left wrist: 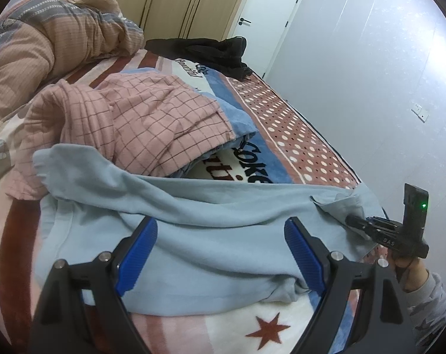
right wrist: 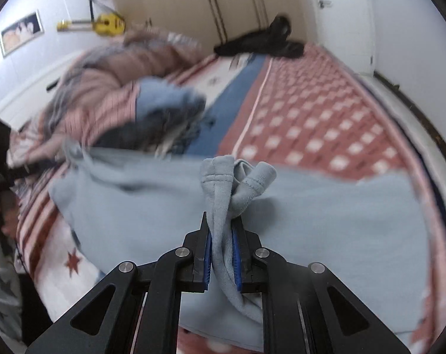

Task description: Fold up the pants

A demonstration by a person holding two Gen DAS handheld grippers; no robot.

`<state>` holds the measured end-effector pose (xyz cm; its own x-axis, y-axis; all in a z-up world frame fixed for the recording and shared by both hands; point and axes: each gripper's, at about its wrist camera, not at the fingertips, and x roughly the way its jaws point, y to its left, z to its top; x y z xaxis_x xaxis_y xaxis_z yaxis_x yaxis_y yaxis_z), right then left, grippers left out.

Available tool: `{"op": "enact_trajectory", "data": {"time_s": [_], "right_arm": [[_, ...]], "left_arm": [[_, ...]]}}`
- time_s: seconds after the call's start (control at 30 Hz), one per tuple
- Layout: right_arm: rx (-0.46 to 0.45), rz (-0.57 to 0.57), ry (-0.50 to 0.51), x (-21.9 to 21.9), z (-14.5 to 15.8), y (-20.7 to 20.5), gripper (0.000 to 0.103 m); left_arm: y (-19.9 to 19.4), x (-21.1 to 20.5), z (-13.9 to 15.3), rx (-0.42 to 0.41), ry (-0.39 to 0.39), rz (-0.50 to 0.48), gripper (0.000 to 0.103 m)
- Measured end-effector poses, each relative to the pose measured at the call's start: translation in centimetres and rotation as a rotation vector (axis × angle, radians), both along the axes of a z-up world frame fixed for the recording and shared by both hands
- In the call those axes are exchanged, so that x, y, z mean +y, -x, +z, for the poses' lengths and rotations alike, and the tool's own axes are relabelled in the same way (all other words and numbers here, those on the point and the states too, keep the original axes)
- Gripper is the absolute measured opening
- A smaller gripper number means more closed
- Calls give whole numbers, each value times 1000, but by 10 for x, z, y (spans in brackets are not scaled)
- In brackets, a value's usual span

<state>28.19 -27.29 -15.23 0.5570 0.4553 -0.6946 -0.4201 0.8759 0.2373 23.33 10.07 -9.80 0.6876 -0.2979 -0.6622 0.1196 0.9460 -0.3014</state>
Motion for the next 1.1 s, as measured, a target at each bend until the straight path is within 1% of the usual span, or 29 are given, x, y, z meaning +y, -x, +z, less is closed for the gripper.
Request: {"op": "enact_trajectory", "data": {"time_s": [0.07, 0.13, 0.2, 0.23, 0.27, 0.3, 0.33, 0.37, 0.4, 0.43, 0.47, 0.5, 0.57, 0.63, 0.67, 0.7, 0.77, 0.83, 0.87, 0.97, 1.03, 1.1], "right_arm": [[-43, -7, -2, 2, 6, 5, 6], [-107, 2, -39, 6, 23, 12, 6], [-148, 23, -36, 17, 37, 14, 6], [-153, 43, -23, 24, 41, 12, 6], [-152, 53, -11, 34, 44, 9, 6], [-134, 67, 23, 43, 38, 8, 6], [-104, 79, 53, 51, 29, 6, 6], [-68, 94, 71, 53, 18, 5, 9], [-12, 111, 84, 57, 4, 3, 10], [39, 118, 83, 60, -7, 1, 14], [61, 120, 62, 59, -13, 2, 23], [51, 123, 35, 58, -15, 4, 27], [45, 141, 14, 59, -12, 5, 43], [45, 149, 1, 62, -6, 5, 51], [43, 149, 2, 64, -5, 5, 53], [39, 150, 6, 65, -3, 6, 53], [25, 153, 18, 68, -1, 7, 54], [14, 153, 23, 72, 1, 9, 54], [16, 153, 19, 70, 2, 9, 54], [23, 145, 0, 70, 3, 10, 54], [14, 139, -5, 69, 5, 10, 54], [5, 136, -10, 67, 9, 12, 54]], "left_arm": [[2, 4, -2, 3, -9, 8, 85], [4, 11, -5, 15, -1, 24, 85], [6, 23, -10, 38, 38, 52, 86], [7, 29, -12, 44, 58, 71, 88], [9, 35, -14, 49, 77, 97, 90], [13, 43, -16, 50, 93, 131, 91], [15, 50, -17, 51, 104, 156, 91], [19, 58, -19, 54, 121, 183, 92], [23, 71, -23, 58, 162, 218, 92], [27, 81, -26, 59, 197, 245, 96], [34, 96, -30, 65, 249, 293, 101], [39, 107, -35, 73, 285, 326, 101], [47, 124, -46, 97, 340, 377, 101], [50, 135, -61, 125, 389, 411, 101], [51, 138, -72, 158, 418, 418, 101], [50, 140, -85, 194, 466, 419, 101], [51, 139, -96, 203, 520, 411, 101], [51, 137, -95, 168, 517, 408, 102], [47, 137, -95, 152, 530, 411, 102], [34, 141, -97, 125, 545, 457, 101], [24, 138, -96, 106, 518, 484, 101], [16, 131, -95, 95, 468, 509, 97]]}}
